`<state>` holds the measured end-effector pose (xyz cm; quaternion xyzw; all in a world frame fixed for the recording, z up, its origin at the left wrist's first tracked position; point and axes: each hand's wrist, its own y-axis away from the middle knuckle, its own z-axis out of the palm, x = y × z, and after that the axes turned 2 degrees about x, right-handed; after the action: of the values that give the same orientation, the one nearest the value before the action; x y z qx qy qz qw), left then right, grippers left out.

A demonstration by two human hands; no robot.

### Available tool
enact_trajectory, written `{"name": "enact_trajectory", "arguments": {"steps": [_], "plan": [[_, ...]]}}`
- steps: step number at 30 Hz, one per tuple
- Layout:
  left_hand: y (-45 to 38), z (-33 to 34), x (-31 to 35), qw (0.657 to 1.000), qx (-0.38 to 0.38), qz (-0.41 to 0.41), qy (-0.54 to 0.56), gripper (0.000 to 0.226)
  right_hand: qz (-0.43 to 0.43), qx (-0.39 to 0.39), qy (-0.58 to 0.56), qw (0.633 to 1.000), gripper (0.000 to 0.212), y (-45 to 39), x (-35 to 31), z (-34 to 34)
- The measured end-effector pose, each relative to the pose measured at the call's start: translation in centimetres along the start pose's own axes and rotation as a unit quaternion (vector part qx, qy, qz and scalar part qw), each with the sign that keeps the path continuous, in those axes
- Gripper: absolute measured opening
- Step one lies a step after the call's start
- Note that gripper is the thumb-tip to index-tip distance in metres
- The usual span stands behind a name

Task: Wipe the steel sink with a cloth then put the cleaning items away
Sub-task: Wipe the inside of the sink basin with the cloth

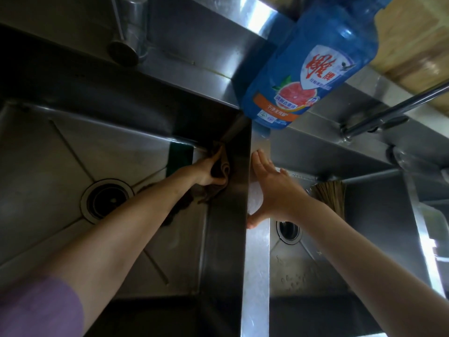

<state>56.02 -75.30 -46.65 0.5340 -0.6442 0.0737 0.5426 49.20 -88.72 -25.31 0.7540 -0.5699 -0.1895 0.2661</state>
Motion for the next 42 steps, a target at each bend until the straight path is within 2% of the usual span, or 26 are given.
{"name": "enact_trajectory", "arguments": {"steps": [12,18,21,26,28,32,33,39,42], "plan": [[4.7,1.3,0.7,1.000,0.003,0.025,0.011,0.101,0.018,0.005,0.016,1.000,0.148,0.3,-0.3,-0.4],[6.7,1.8,1.7,1.000,0.002,0.026,0.013,0.099,0.033,0.030,0.011,0.999,0.138,1.4,-0.1,0.4],[8.0,2.2,2.3,0.999,-0.008,0.016,0.034,0.100,0.042,0.047,-0.031,0.998,0.127,2.4,0.1,1.0],[7.9,4.3,0.7,0.995,-0.025,0.023,0.095,0.118,0.040,0.072,-0.057,0.995,0.099,4.1,-0.4,2.0],[8.2,4.9,0.5,0.994,-0.035,0.017,0.107,0.114,0.039,0.083,-0.058,0.994,0.085,4.7,-0.6,2.3],[12.6,3.9,3.1,0.993,-0.055,0.012,0.107,0.096,0.039,0.143,-0.075,0.986,0.034,5.7,-1.0,2.4],[13.0,3.8,3.2,0.993,-0.061,0.018,0.103,0.094,0.044,0.155,-0.083,0.984,0.028,5.9,-1.1,2.3],[14.5,3.1,3.5,0.991,-0.103,0.029,0.077,0.105,0.107,0.160,-0.117,0.974,0.026,6.0,-0.7,2.6],[14.9,3.2,4.0,0.995,-0.061,0.036,0.073,0.090,0.123,0.145,-0.118,0.975,0.031,6.4,-0.6,2.8]]}}
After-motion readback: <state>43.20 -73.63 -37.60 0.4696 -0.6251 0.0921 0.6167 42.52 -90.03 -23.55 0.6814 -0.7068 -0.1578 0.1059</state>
